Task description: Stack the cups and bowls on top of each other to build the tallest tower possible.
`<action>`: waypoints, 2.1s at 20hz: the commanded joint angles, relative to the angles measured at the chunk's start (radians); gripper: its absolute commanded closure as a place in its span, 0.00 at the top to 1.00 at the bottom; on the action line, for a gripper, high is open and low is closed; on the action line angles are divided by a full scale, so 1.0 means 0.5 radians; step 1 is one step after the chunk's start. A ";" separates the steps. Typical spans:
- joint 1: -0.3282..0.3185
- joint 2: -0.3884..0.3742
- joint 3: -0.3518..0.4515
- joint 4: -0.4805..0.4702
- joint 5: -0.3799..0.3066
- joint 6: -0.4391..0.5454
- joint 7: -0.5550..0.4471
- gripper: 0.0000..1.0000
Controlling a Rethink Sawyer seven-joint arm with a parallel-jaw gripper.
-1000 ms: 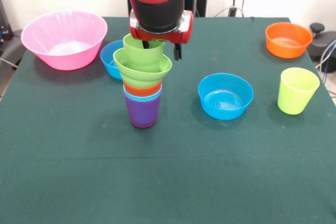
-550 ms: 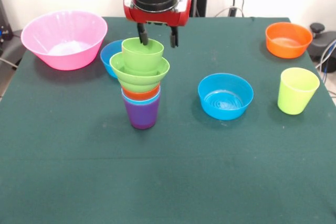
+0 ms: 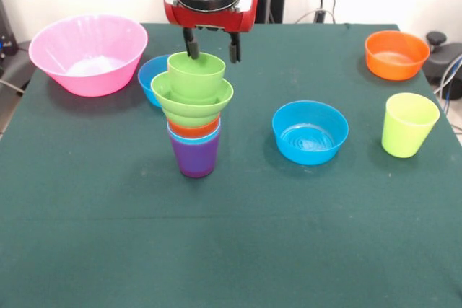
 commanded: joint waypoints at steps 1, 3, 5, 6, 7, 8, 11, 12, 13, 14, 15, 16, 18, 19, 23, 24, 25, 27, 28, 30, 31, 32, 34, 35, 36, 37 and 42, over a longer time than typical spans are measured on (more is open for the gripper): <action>0.009 0.090 0.174 -0.011 -0.087 0.158 -0.256 1.00; 0.014 0.087 0.172 -0.024 -0.088 0.176 -0.250 1.00; 0.024 0.103 0.172 -0.073 -0.096 0.197 -0.243 1.00; 0.027 0.105 0.170 -0.085 -0.107 0.186 -0.247 1.00; 0.031 0.097 0.170 -0.097 -0.116 0.179 -0.252 1.00; 0.036 0.096 0.169 -0.110 -0.126 0.181 -0.259 1.00; 0.045 0.104 0.171 -0.162 -0.144 0.204 -0.275 1.00; 0.046 0.109 0.172 -0.178 -0.146 0.214 -0.278 1.00; 0.045 0.109 0.173 -0.182 -0.147 0.215 -0.283 1.00; 0.046 0.112 0.173 -0.192 -0.150 0.221 -0.288 1.00; 0.045 0.112 0.173 -0.198 -0.152 0.225 -0.293 1.00; 0.045 0.114 0.172 -0.205 -0.153 0.232 -0.295 1.00; 0.049 0.119 0.175 -0.223 -0.153 0.244 -0.297 1.00; 0.050 0.121 0.176 -0.229 -0.151 0.247 -0.295 1.00; 0.069 0.155 0.197 -0.300 -0.123 0.274 -0.263 1.00; 0.079 0.170 0.198 -0.336 -0.125 0.303 -0.258 1.00; 0.087 0.189 0.199 -0.384 -0.128 0.346 -0.256 1.00; 0.106 0.222 0.202 -0.475 -0.134 0.422 -0.254 1.00; 0.114 0.237 0.201 -0.514 -0.136 0.453 -0.252 1.00; 0.130 0.265 0.199 -0.592 -0.145 0.525 -0.258 1.00; 0.135 0.273 0.196 -0.614 -0.148 0.547 -0.260 1.00; 0.141 0.284 0.192 -0.638 -0.147 0.563 -0.258 1.00; 0.149 0.299 0.192 -0.664 -0.137 0.571 -0.248 1.00; 0.152 0.311 0.194 -0.678 -0.131 0.572 -0.243 1.00; 0.155 0.320 0.194 -0.692 -0.131 0.572 -0.243 1.00; 0.159 0.330 0.193 -0.708 -0.131 0.574 -0.243 1.00; 0.163 0.348 0.183 -0.723 -0.140 0.520 -0.256 1.00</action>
